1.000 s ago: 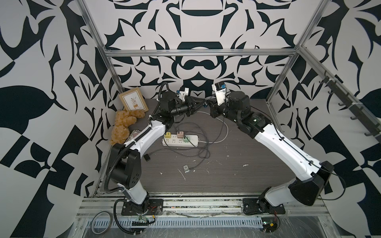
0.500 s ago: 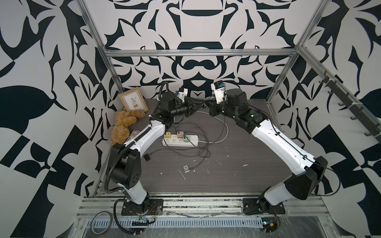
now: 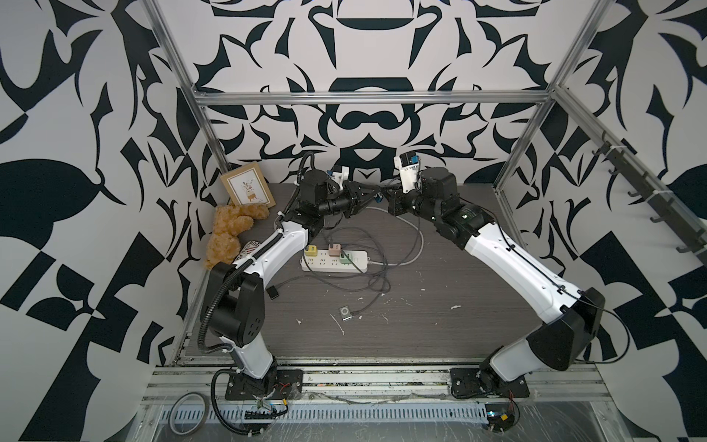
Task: Charge mp3
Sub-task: Insert the charging cable into the MP3 player, then place the MP3 player at the center of the board.
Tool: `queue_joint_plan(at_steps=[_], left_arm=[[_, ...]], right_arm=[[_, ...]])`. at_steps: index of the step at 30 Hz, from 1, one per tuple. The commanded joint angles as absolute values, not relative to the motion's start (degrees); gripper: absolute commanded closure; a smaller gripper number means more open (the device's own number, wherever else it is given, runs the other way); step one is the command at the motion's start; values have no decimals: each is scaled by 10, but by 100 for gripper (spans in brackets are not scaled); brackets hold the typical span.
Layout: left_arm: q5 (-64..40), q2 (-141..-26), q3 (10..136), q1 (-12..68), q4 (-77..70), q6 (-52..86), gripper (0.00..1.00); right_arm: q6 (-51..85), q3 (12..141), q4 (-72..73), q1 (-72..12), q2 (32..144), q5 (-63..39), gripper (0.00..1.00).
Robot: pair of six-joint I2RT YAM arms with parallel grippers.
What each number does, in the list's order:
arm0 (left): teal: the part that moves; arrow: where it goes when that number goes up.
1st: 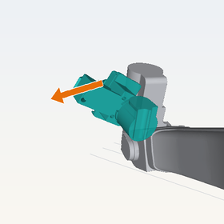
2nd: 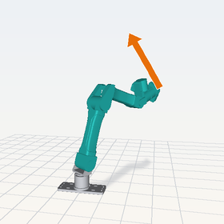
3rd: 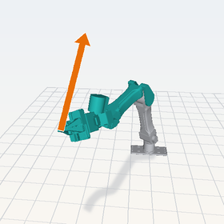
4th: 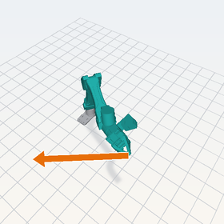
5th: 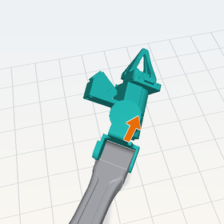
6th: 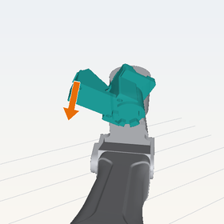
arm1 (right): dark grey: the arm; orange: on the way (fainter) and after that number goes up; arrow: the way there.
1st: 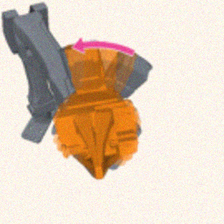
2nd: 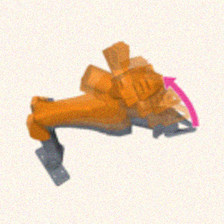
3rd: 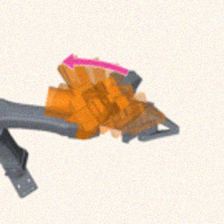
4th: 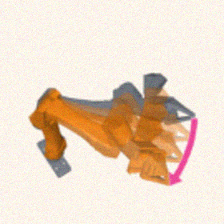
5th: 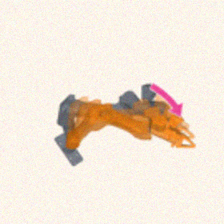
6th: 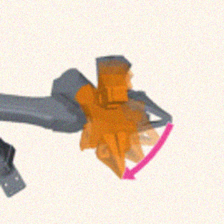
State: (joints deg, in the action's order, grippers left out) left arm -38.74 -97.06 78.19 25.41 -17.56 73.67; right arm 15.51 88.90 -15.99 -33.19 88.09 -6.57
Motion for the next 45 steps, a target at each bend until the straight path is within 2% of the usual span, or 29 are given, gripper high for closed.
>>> queue_joint_plan(at_steps=[1,5,9,13,19,20,21,22,27,31,41,45], left_arm=[[-408,-934,805,265,-275,757,100],[-401,-947,762,268,-175,741,100],[-385,-980,764,279,-50,690,100],[-361,-1044,825,291,78,642,100],[-332,-1169,982,317,296,555,100],[-328,-1192,1006,323,321,544,100],[-327,-1212,1027,327,344,536,100],[-321,-1237,1055,333,374,524,100],[-284,-1363,1222,357,533,467,100],[-255,-1411,1271,362,576,455,99],[-249,-1404,1283,366,518,462,31],[-243,-1329,1264,364,481,462,23]], right_arm=[[206,878,-335,-313,886,-138,99],[264,894,-356,-258,840,-216,74],[316,884,-375,-227,792,-292,55],[360,858,-405,-201,760,-347,52],[385,856,-415,-174,739,-350,47],[385,858,-415,-168,739,-342,40],[385,857,-415,-161,740,-340,26],[385,854,-415,-152,743,-341,23],[385,833,-397,-116,757,-315,22],[388,826,-380,-102,770,-315,22],[365,821,-380,-88,798,-319,21],[344,777,-351,-60,786,-319,21]])
